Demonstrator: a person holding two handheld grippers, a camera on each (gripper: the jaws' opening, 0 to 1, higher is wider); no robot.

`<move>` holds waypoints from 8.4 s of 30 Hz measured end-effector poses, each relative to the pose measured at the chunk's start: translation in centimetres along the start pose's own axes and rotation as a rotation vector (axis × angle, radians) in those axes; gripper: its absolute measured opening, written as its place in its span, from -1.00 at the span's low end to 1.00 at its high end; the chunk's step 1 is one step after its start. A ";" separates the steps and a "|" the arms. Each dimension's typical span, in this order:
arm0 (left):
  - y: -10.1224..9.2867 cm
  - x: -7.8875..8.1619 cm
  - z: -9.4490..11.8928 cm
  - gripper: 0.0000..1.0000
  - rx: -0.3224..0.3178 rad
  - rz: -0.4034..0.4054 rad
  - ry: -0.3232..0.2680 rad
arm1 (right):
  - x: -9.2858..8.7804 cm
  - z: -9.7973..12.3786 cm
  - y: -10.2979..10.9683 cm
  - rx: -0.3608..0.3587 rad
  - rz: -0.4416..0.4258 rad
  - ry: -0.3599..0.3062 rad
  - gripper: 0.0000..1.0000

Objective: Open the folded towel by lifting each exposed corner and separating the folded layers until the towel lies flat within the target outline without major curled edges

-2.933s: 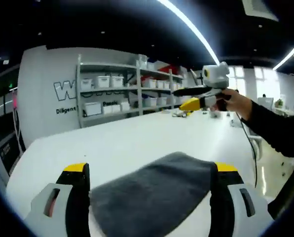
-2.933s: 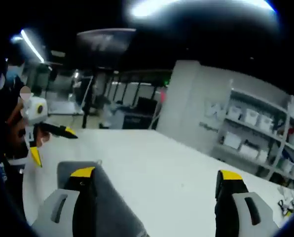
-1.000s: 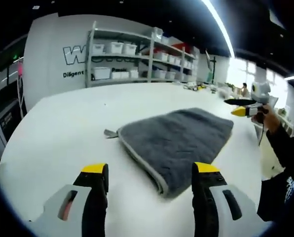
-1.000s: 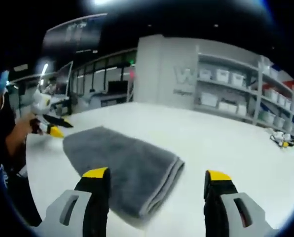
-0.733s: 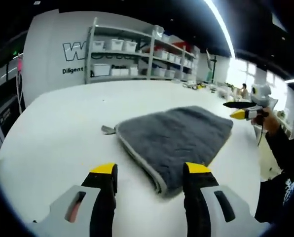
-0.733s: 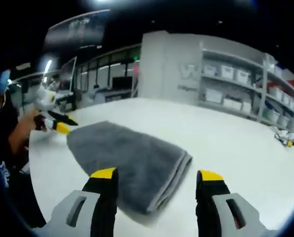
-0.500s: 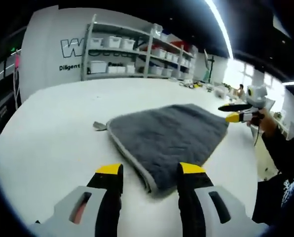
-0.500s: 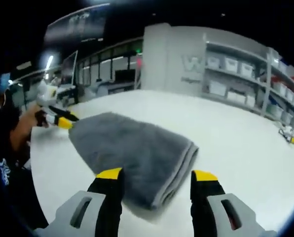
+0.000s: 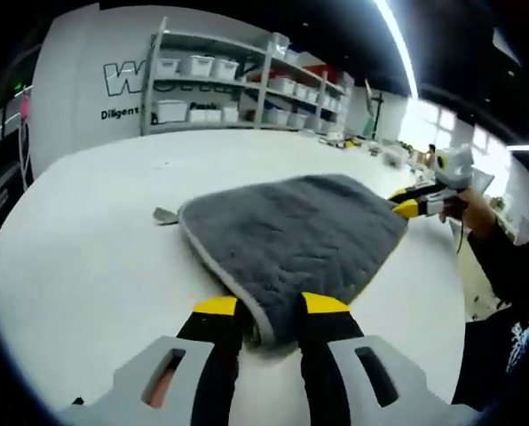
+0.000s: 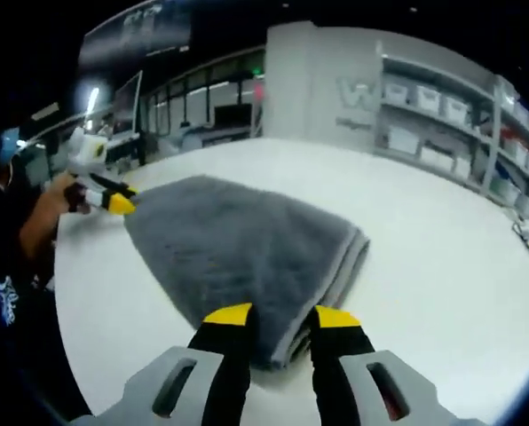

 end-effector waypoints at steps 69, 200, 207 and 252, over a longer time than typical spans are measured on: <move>-8.9 -1.9 3.8 -0.90 -0.108 -0.239 0.027 | 11.5 -15.7 -3.1 0.108 0.316 0.453 -1.00; -5.7 -3.8 6.7 -0.28 -0.005 0.422 -0.253 | 24.2 -23.8 8.2 0.197 0.625 0.199 0.70; -6.1 -3.6 6.0 -0.44 0.006 0.383 -0.245 | 23.4 -24.9 9.3 0.168 0.529 0.236 0.68; -7.4 -1.6 5.6 -0.93 -0.005 0.256 -0.308 | 22.3 -28.1 13.0 0.004 0.508 0.522 0.38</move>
Point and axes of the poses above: the point that each gripper's makers call its tool centre point, and the gripper's own axes: z roughly backward along the fingers, y roughly to its left, x roughly out of its top, the point moved 9 cm from there along z, roughly backward along the fingers, and after that the axes turned 7 degrees about x, right-handed, at the moved point
